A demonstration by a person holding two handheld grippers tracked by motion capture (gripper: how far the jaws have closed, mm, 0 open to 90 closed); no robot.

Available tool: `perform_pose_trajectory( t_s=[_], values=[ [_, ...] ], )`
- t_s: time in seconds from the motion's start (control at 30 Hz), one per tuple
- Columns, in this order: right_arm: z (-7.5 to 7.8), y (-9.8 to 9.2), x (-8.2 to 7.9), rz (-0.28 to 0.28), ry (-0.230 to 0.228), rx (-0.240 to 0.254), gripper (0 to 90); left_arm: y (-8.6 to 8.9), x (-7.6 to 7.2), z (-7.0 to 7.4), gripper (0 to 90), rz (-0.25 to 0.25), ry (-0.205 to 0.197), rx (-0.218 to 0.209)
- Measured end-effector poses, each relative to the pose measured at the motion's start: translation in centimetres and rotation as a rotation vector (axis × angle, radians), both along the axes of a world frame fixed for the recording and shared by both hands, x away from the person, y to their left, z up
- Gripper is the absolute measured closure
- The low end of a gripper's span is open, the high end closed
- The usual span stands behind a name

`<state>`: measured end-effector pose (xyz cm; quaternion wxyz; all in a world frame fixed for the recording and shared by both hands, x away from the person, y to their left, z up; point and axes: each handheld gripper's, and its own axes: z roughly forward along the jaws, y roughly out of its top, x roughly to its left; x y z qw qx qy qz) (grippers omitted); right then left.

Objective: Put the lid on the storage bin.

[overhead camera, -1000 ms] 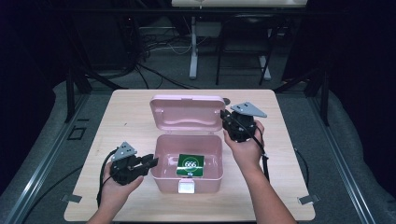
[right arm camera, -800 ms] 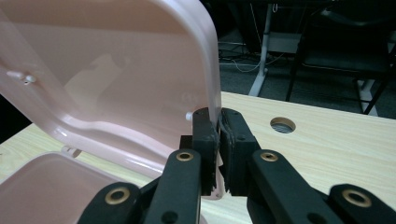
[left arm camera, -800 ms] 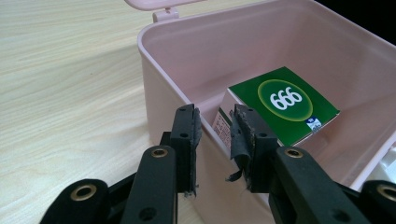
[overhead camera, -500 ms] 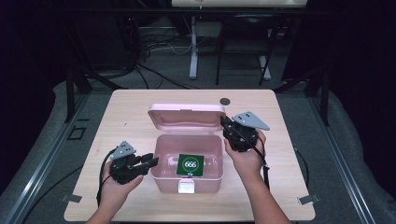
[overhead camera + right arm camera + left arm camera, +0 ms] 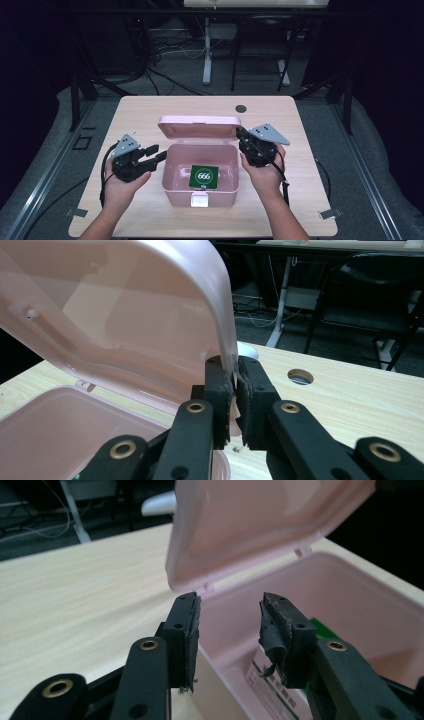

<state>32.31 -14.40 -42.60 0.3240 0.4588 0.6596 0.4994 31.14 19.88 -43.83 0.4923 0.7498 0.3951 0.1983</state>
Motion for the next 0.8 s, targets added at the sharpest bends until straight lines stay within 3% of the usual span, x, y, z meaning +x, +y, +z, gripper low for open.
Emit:
perform_pose_trajectory(
  t_s=[0.23,0.37,0.57,0.8],
  values=[
    [-0.1,0.0,-0.1,0.004,-0.005,0.002,83.6,-0.4,1.0,2.1,57.3,0.038,-0.068,0.02],
    [-0.1,0.0,-0.2,0.004,-0.008,0.004,83.4,-0.5,1.5,3.2,58.6,0.05,-0.099,0.001],
    [-0.2,-0.1,-0.2,0.008,-0.005,0.007,83.1,-0.9,2.0,3.8,61.4,0.043,-0.111,-0.025],
    [-0.2,-0.1,-0.2,0.009,-0.006,0.01,82.6,-1.4,2.1,4.2,67.6,0.045,-0.124,-0.01]
  ],
)
